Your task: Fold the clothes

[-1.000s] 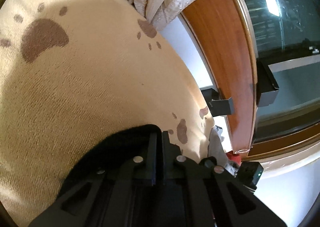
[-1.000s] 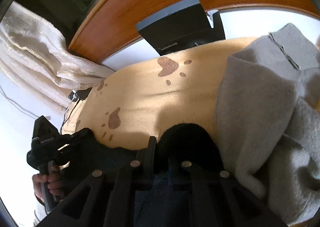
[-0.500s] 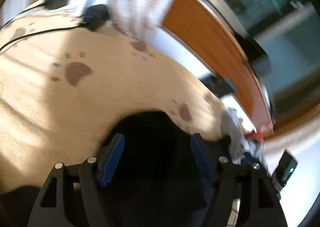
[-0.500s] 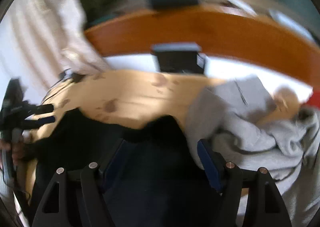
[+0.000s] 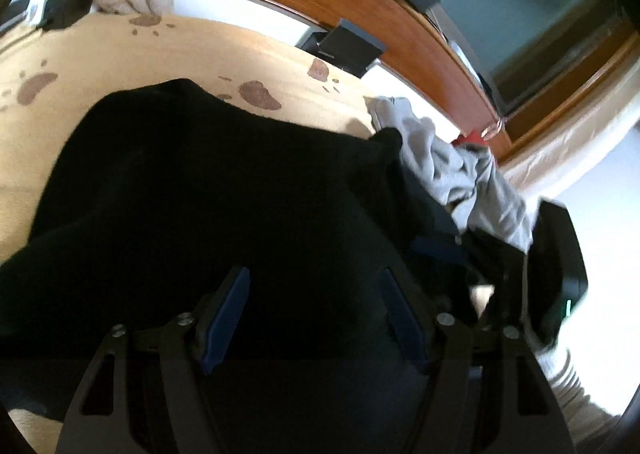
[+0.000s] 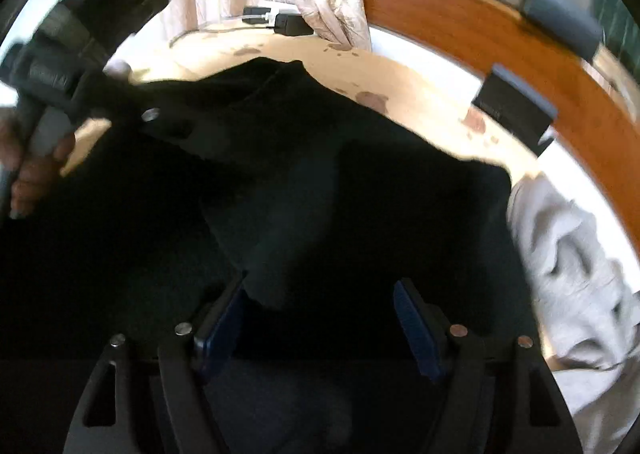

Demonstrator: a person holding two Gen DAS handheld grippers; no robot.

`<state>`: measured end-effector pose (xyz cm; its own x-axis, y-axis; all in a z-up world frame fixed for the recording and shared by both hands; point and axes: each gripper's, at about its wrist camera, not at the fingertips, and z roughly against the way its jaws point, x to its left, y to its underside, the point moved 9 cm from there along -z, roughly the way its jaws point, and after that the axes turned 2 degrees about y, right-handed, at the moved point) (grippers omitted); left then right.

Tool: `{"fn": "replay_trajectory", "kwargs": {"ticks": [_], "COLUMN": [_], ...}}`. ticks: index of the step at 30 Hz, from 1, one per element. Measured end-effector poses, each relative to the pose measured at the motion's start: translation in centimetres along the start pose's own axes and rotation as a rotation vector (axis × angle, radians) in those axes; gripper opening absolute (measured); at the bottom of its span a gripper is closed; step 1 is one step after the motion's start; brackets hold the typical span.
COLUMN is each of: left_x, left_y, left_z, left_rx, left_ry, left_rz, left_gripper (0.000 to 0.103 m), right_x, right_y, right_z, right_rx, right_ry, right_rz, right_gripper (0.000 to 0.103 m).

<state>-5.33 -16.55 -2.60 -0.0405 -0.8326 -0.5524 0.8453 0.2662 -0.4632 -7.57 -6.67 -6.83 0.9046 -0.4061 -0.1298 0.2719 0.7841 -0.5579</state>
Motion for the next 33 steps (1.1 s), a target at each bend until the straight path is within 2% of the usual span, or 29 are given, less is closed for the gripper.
{"fn": "replay_trajectory", "kwargs": {"ticks": [2, 4, 7, 9, 11, 13, 16, 17, 20, 23, 26, 29, 32, 33], "left_x": [0.0, 0.0, -0.8, -1.2, -1.4, -1.6, -1.6, -1.7, -2.0, -1.7, -1.2, -0.6, -0.8, -1.0], "left_y": [0.1, 0.0, -1.0, -1.8, -1.7, -1.6, -1.1, -0.9, -0.4, -0.2, -0.2, -1.1, -2.2, -2.2], "left_z": [0.3, 0.9, 1.4, 1.6, 0.3, -1.1, -2.1, -2.1, -1.7, -0.9, -0.1, 0.4, 0.5, 0.2], "left_rx": [0.011, 0.013, -0.036, -0.068, -0.043, -0.014, -0.018, -0.019, -0.006, 0.02, 0.03, 0.003, -0.022, -0.016], "left_ry": [-0.005, 0.017, 0.049, 0.057, 0.066, 0.075, 0.066, 0.063, 0.067, 0.104, 0.134, 0.122, 0.118, 0.103], "left_rz": [-0.009, 0.032, 0.042, 0.035, 0.051, 0.069, 0.043, 0.021, -0.032, -0.012, 0.032, 0.079, 0.114, 0.11], "left_gripper": [0.072, 0.075, 0.079, 0.08, 0.081, 0.081, 0.083, 0.083, 0.083, 0.083, 0.083, 0.083, 0.083, 0.083], "right_x": [-0.7, -1.0, -1.7, -2.5, -5.0, -7.1, -9.1, -9.3, -8.7, -9.0, -10.4, -11.1, -11.3, -10.4], "right_y": [0.4, 0.5, -0.4, -1.6, -3.4, -4.6, -5.6, -5.7, -3.8, -2.6, -1.0, -0.3, -1.9, -2.4], "right_z": [0.1, 0.2, 1.2, 2.4, 3.6, 3.5, 1.4, 0.4, -2.6, -1.0, 1.2, 4.5, 6.6, 6.8], "right_rx": [-0.003, 0.002, 0.005, -0.043, -0.109, -0.14, -0.115, -0.089, 0.045, 0.019, 0.01, -0.058, -0.162, -0.182], "right_ry": [-0.031, -0.04, -0.066, -0.054, -0.002, 0.01, 0.138, 0.175, 0.133, 0.135, 0.24, 0.285, 0.256, 0.206], "right_rz": [-0.02, -0.029, -0.089, -0.138, -0.218, -0.309, -0.326, -0.297, -0.247, -0.263, -0.239, -0.265, -0.343, -0.355], "right_gripper": [0.079, 0.079, 0.079, 0.079, 0.079, 0.079, 0.079, 0.079, 0.079, 0.08, 0.079, 0.08, 0.08, 0.08]}}
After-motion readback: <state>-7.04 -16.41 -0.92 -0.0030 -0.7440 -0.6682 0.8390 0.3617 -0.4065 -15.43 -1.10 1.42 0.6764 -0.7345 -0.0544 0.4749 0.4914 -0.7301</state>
